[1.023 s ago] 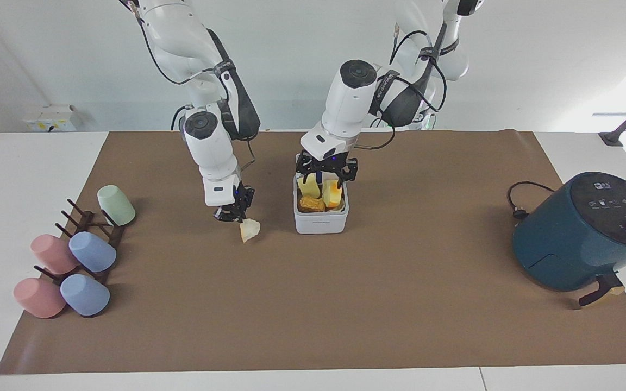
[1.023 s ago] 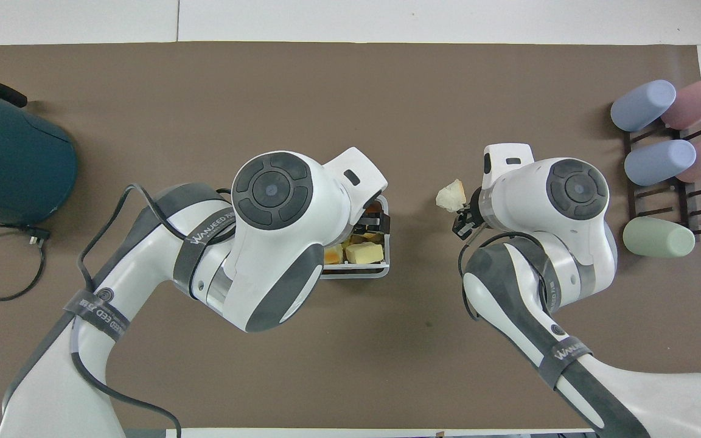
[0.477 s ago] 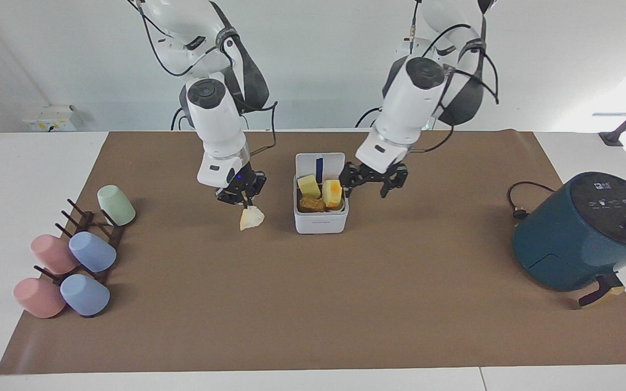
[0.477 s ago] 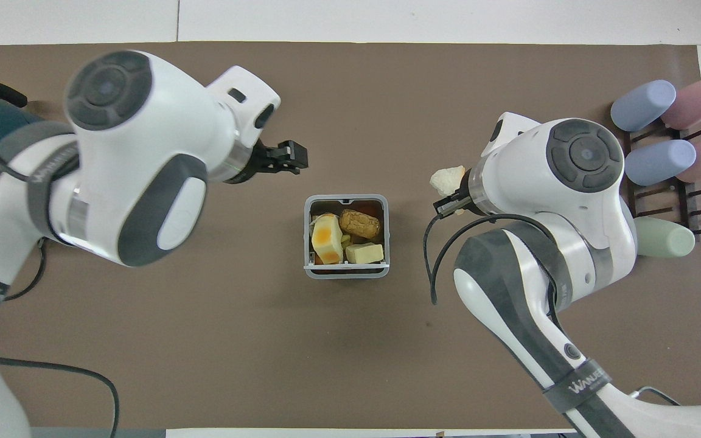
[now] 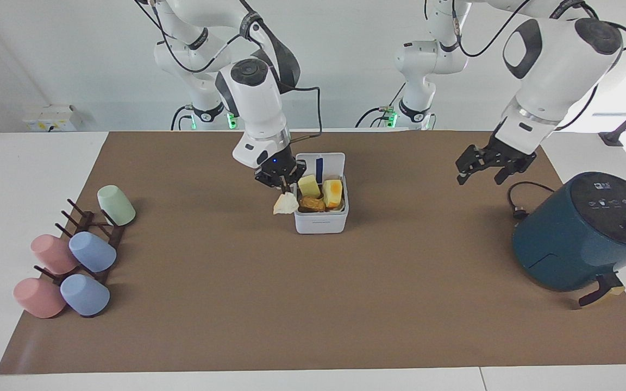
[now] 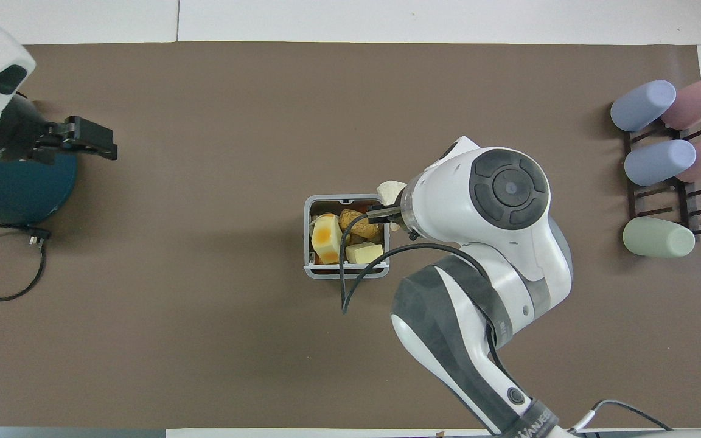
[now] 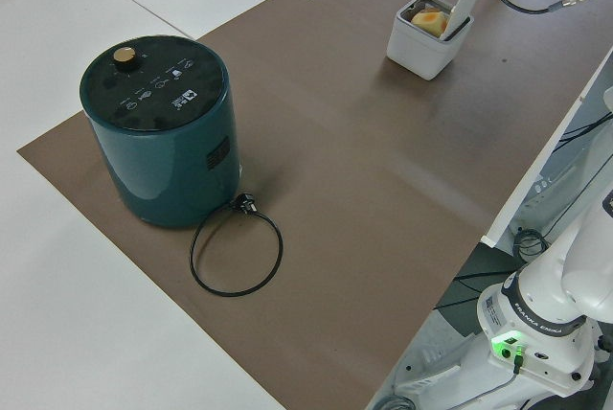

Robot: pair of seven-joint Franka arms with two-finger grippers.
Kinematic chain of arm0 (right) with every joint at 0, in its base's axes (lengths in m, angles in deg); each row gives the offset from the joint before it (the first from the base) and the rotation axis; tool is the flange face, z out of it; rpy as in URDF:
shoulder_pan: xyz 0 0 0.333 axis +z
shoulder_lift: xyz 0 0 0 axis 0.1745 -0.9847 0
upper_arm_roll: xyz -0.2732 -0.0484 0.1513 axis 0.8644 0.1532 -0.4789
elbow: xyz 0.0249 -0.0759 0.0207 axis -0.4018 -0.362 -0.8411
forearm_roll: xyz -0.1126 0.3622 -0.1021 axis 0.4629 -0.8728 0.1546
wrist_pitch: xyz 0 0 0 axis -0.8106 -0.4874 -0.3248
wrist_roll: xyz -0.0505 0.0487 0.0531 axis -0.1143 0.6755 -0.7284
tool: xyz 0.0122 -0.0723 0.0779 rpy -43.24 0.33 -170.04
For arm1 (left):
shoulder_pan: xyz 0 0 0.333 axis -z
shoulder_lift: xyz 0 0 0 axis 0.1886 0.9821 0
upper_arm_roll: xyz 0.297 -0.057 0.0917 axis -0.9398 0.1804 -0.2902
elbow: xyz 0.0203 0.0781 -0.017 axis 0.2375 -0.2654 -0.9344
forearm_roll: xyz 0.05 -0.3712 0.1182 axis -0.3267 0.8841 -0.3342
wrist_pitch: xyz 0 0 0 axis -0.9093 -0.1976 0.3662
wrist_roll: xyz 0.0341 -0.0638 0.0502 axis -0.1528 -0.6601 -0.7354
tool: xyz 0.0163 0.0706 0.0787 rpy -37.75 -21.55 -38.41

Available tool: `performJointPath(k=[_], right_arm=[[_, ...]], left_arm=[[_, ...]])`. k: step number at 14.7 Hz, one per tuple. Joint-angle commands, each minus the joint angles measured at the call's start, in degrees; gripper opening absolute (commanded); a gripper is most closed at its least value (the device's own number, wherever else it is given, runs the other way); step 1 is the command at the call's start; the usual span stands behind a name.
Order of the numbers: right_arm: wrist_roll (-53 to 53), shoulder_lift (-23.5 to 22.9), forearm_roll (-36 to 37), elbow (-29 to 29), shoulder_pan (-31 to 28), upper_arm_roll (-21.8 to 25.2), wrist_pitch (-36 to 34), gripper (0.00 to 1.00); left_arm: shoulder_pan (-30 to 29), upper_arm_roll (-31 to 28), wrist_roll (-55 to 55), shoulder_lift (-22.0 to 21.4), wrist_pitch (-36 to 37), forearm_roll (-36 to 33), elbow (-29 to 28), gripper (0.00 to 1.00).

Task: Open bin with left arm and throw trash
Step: 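Lower the pale wedge into the bin and open the right gripper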

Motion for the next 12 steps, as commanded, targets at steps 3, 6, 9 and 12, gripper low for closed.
performJointPath(k=[3, 6, 9, 12], right_arm=[[-6.0, -1.1, -8.2, 1.5, 0.0, -0.4, -0.3, 0.0], [-8.4, -1.8, -10.0, 1.5, 0.0, -2.3, -2.0, 0.0], [-8.4, -1.6, -10.4, 1.0, 0.0, -3.4, -2.7, 0.0], [-8.5, -1.2, -10.5, 0.0, 0.0, -3.8, -2.8, 0.0]], left_arm=[[-1.1, 0.9, -6.0, -4.9, 10.5, -5.1, -3.1, 1.0], [-1.5, 1.0, -5.7, -10.6, 10.9, -4.9, -9.4, 1.0], [-1.0, 1.0, -5.4, -10.5, 6.4, -4.6, -9.6, 1.0], [0.0, 1.0, -4.9, -9.3, 3.9, -4.5, -7.8, 1.0]])
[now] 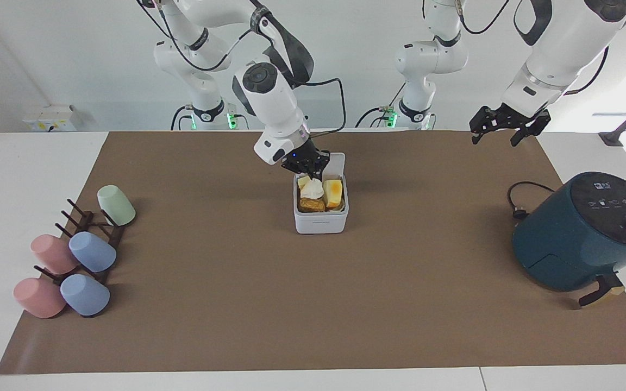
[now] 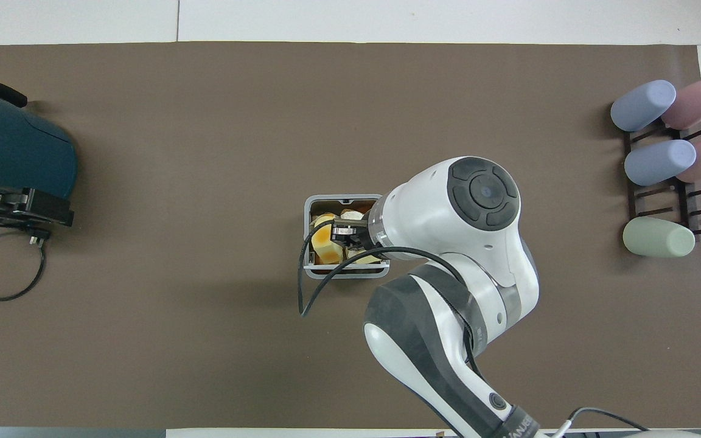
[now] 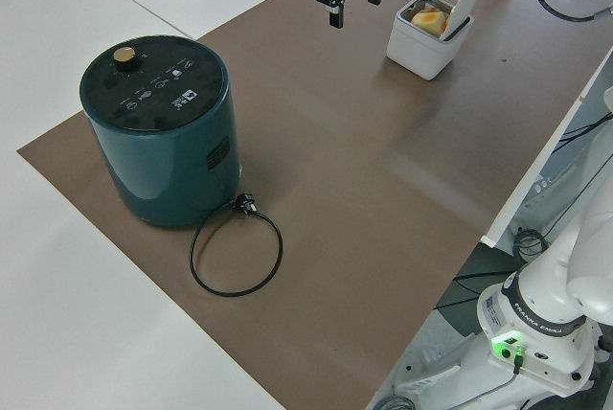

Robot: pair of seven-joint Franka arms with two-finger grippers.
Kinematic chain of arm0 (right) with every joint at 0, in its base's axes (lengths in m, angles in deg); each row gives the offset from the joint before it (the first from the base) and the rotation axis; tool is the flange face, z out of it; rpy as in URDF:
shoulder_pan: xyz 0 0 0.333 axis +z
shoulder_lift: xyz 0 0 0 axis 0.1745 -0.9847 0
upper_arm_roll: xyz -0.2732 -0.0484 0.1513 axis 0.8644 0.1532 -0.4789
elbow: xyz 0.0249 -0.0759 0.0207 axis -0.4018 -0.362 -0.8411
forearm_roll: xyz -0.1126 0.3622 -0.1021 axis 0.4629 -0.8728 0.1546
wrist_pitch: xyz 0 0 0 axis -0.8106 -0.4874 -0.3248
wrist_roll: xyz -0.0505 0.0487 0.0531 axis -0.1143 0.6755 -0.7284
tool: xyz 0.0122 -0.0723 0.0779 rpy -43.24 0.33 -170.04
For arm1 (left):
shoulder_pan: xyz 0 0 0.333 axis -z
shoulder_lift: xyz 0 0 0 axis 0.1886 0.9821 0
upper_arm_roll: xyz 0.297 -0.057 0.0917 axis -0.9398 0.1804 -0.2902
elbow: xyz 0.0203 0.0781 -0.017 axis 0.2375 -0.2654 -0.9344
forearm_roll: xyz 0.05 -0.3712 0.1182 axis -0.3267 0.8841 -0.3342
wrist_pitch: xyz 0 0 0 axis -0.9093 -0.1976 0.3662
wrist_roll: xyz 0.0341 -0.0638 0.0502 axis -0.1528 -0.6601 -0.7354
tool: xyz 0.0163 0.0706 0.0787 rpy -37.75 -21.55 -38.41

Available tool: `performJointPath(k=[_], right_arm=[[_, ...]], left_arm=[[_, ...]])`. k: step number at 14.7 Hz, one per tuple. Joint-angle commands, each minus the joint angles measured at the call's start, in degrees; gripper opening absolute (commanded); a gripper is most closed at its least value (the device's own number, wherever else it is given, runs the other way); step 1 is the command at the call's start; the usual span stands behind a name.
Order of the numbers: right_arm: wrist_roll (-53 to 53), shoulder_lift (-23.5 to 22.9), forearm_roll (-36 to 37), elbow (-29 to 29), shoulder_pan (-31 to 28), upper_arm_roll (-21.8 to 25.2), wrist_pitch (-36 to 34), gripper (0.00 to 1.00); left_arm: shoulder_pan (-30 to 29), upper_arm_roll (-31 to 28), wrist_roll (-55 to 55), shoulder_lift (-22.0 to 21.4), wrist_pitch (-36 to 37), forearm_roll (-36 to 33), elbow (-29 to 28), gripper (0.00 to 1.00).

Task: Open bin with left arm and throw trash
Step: 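Lower the pale wedge into the bin and open the right gripper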

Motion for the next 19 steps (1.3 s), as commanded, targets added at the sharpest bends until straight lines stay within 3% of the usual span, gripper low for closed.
performJointPath(k=[1, 2, 3, 4, 10, 13, 19], right_arm=[[-1.5, 0.2, -1.3, -0.3, -0.6, -0.8, -0.6, 0.0], [-2.0, 0.1, -1.3, -0.2, -0.6, -0.8, -0.6, 0.2], [-2.1, 0.2, -1.3, -0.2, -0.5, -0.8, -0.5, 0.89], [-2.7, 0.2, -1.3, -0.2, -0.5, -0.9, -0.6, 1.0], [-2.8, -0.5, 0.5, 4.9, -0.5, -0.6, -8.7, 1.0], [-2.1, -0.4, 10.2, 6.5, -2.5, -0.2, -11.2, 1.0], [5.1, 0.1, 20.4, 6.4, -10.5, -0.2, -10.2, 1.0]], left_arm=[[1.3, -0.2, 0.3, -0.1, -0.9, -0.9, 0.0, 1.0], [1.4, -0.2, 0.3, -0.1, -0.4, -0.6, 0.0, 1.0], [1.3, -0.3, 0.4, -0.2, -0.5, 0.3, -0.2, 1.0], [1.3, -0.3, 1.0, -0.2, -1.4, 1.0, -0.4, 1.0], [1.4, -0.3, 3.5, 0.3, -2.8, 0.9, 0.0, 1.0], [0.7, 0.0, 3.5, 0.1, -2.7, 0.9, -0.1, 1.0], [1.1, 0.1, 3.5, 0.0, -2.4, 0.9, -0.2, 1.0]])
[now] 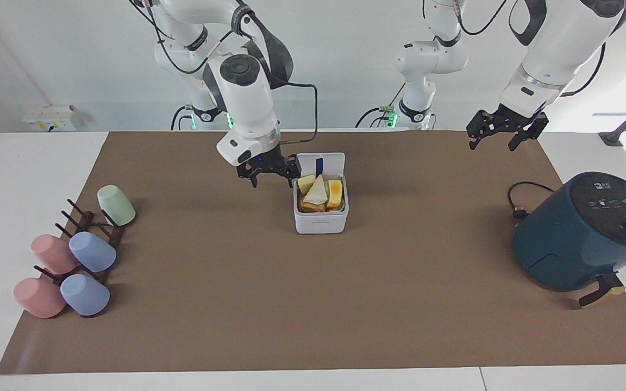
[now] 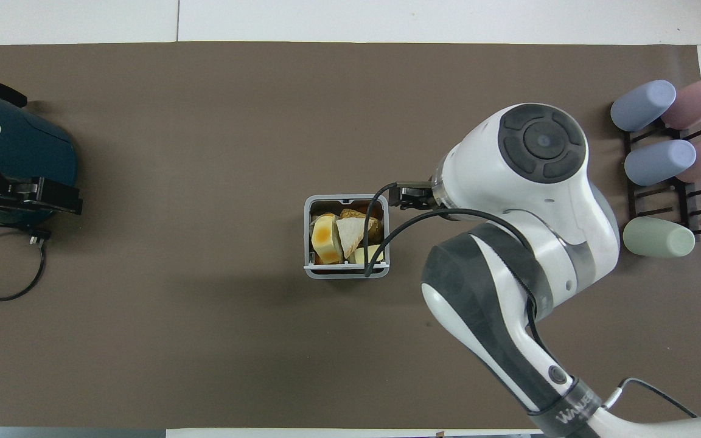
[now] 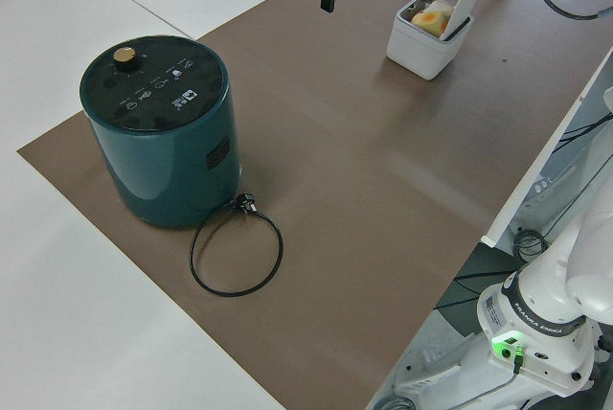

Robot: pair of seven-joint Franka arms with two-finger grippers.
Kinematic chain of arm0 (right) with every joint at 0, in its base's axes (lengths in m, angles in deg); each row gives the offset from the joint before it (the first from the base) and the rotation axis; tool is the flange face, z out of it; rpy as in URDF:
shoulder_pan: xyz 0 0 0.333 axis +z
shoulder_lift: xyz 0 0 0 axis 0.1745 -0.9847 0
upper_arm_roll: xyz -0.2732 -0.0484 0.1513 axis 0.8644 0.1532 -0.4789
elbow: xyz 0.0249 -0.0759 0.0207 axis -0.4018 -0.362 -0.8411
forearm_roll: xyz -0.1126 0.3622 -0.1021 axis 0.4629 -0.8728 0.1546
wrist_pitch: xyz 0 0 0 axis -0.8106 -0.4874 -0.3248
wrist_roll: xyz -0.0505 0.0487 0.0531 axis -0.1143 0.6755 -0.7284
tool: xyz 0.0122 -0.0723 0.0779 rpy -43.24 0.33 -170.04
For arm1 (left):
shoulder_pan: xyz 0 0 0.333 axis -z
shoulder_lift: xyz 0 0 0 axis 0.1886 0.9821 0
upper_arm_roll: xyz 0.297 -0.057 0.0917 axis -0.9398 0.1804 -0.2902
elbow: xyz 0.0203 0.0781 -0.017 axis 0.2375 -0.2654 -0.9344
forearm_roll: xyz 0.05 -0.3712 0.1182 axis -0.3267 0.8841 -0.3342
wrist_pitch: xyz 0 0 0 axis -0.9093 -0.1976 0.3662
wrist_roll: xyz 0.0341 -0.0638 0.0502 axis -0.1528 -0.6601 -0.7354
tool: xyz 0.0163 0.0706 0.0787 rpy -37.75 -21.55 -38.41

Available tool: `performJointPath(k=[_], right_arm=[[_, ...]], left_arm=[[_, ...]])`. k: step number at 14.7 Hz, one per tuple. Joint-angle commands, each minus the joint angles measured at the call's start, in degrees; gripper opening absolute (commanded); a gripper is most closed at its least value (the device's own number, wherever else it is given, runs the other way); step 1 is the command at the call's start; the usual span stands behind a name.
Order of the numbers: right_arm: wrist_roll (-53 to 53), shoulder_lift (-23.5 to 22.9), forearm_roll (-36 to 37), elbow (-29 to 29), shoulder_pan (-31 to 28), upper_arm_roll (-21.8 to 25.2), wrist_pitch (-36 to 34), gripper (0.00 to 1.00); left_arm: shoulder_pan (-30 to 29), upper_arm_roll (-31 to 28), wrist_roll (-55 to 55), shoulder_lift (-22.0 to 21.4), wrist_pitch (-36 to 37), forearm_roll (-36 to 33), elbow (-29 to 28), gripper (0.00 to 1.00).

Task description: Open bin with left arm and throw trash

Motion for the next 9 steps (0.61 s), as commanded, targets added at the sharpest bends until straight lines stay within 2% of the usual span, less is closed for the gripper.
performJointPath(k=[1, 3, 8, 9], right_arm=[[3.9, -0.1, 4.0, 0.5, -3.4, -0.7, 0.6, 1.0], [5.8, 0.0, 4.7, 0.5, -6.0, -0.7, 3.6, 1.0], [12.0, 1.0, 4.3, 2.8, -10.5, -0.6, 3.7, 1.0], [13.2, 2.0, 4.4, 3.2, -9.9, 0.5, 3.0, 1.0]], left_arm=[[0.6, -0.2, 0.8, -0.2, -0.5, 0.5, -0.2, 1.0], [0.5, -0.2, 0.8, -0.2, -0.5, 0.5, -0.2, 1.0], [0.5, -0.2, 0.8, -0.2, -0.7, 0.5, -0.3, 1.0], [0.5, -0.2, 0.8, -0.2, -0.6, 0.5, -0.3, 1.0]])
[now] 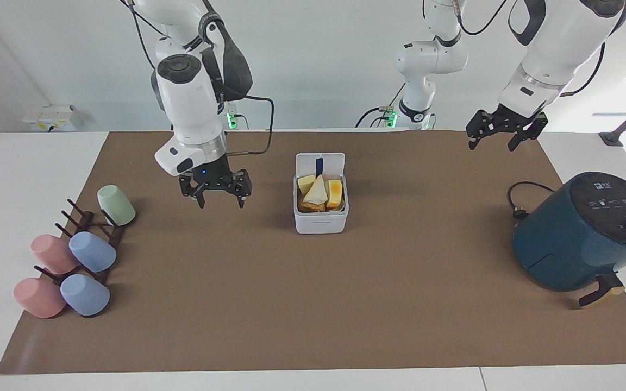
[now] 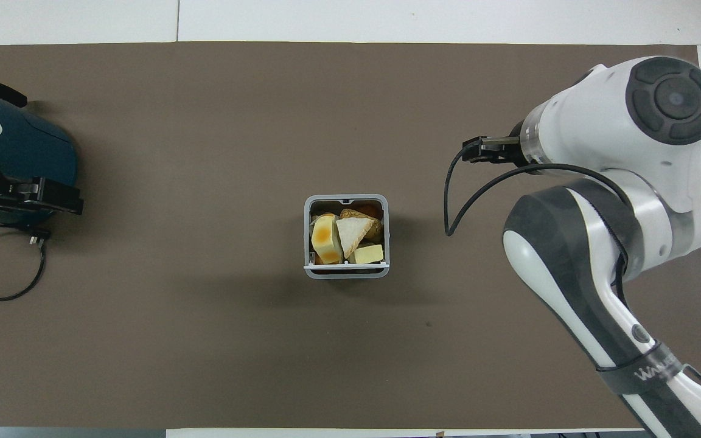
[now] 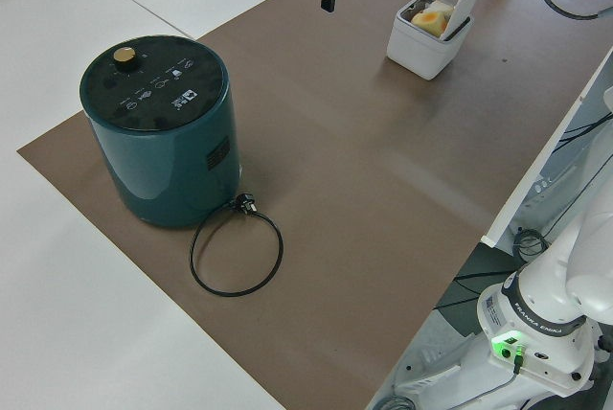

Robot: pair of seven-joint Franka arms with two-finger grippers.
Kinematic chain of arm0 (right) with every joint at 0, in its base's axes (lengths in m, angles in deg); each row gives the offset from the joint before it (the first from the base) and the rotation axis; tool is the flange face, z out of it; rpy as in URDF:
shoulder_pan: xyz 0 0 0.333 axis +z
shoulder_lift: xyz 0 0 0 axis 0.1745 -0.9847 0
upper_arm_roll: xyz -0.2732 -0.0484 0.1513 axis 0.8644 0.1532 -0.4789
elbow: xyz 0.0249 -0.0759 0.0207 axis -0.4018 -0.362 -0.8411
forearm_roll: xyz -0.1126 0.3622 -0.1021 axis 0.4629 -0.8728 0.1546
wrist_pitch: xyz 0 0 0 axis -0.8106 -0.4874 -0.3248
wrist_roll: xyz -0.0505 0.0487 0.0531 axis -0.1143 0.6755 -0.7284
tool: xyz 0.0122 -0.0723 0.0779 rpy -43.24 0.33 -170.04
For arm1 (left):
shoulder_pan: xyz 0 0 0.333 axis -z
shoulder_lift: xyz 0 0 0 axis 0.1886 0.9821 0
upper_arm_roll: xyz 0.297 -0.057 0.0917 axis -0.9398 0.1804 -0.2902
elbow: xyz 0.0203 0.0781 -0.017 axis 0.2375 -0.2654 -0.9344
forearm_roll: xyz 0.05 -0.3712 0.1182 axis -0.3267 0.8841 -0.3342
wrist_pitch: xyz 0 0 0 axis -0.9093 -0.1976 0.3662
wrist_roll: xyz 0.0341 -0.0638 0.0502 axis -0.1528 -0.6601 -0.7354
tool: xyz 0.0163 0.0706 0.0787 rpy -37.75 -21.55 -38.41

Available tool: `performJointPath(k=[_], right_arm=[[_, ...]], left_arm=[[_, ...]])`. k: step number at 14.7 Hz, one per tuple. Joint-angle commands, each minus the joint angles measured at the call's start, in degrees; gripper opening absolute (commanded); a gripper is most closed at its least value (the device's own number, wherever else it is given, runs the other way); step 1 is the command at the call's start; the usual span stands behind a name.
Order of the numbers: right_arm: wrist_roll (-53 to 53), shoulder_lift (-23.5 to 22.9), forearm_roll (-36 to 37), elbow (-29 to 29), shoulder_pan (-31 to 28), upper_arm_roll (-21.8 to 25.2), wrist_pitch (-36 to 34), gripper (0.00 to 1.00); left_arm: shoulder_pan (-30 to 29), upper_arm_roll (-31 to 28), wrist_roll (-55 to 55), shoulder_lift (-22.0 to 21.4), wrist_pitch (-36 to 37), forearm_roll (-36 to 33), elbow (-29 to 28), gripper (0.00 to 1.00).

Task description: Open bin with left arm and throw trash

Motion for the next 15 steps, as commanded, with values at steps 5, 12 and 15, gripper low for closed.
performJointPath(k=[5, 12, 15], right_arm=[[9.4, 7.4, -0.1, 0.7, 10.7, 20.8, -7.3, 1.0], [17.2, 13.2, -4.9, 0.7, 13.0, 30.2, -22.4, 1.0], [17.3, 14.1, -6.5, 0.2, 13.7, 31.9, -25.9, 1.0]], left_arm=[[0.5, -0.2, 0.8, -0.2, -0.9, 0.5, -0.3, 1.0], [0.6, -0.2, 0.8, -0.2, -1.0, 0.5, -0.3, 1.0], [0.6, -0.2, 0.8, -0.2, -1.0, 0.5, -0.3, 1.0]])
